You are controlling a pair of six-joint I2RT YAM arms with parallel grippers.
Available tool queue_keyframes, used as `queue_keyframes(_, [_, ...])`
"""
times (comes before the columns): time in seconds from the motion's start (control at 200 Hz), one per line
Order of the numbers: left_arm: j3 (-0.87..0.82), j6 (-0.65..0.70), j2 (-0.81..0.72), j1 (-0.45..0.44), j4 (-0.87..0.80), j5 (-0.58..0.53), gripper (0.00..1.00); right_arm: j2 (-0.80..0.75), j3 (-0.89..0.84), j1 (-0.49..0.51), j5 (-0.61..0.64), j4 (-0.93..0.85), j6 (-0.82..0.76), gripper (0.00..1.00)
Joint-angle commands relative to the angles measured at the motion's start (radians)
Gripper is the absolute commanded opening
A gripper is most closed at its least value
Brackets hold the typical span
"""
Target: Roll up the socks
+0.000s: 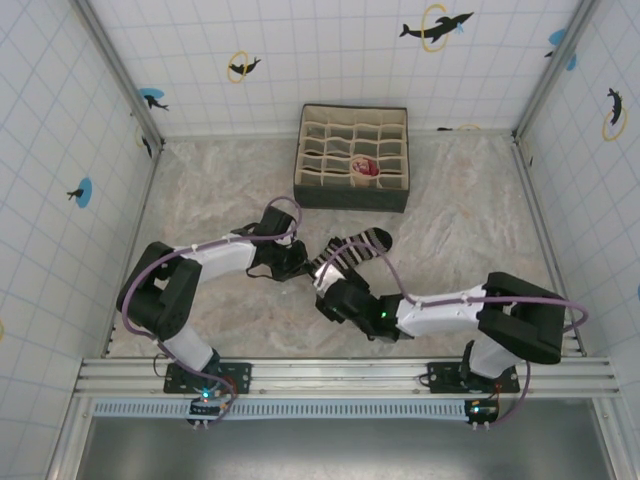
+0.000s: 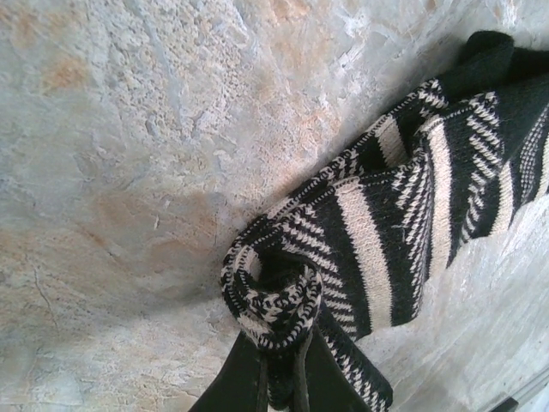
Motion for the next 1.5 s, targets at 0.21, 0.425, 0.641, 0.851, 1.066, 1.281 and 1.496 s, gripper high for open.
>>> queue_keyframes(0.21, [0.026,0.033,0.01,0.011,-0.071,0.019,0.0,0.229,0.096,0.1,0.341,0.116,-0.266,0.75])
queue_keyframes(0.425, [0.019,0.039,0.003,0.011,-0.082,0.021,0.0,0.341,0.148,0.083,0.353,0.178,-0.32,0.69])
queue_keyframes(0.641, [0.019,0.046,-0.008,0.012,-0.098,0.02,0.0,0.382,0.163,0.026,0.272,0.116,-0.225,0.53])
queue_keyframes(0.851, [0.019,0.037,-0.025,0.025,-0.092,0.016,0.09,0.398,0.178,0.002,0.133,0.006,-0.141,0.0])
queue_keyframes(1.066, [0.01,0.016,-0.083,0.051,-0.046,0.012,0.68,0.376,0.157,-0.036,-0.036,-0.044,-0.048,0.0])
queue_keyframes(1.281, [-0.042,-0.026,-0.167,0.091,-0.004,-0.019,0.73,0.371,0.181,-0.083,-0.177,-0.106,-0.008,0.0])
queue_keyframes(1.496, [-0.106,-0.058,-0.256,0.12,0.033,-0.073,0.74,0.344,0.194,-0.17,-0.378,-0.164,0.138,0.0])
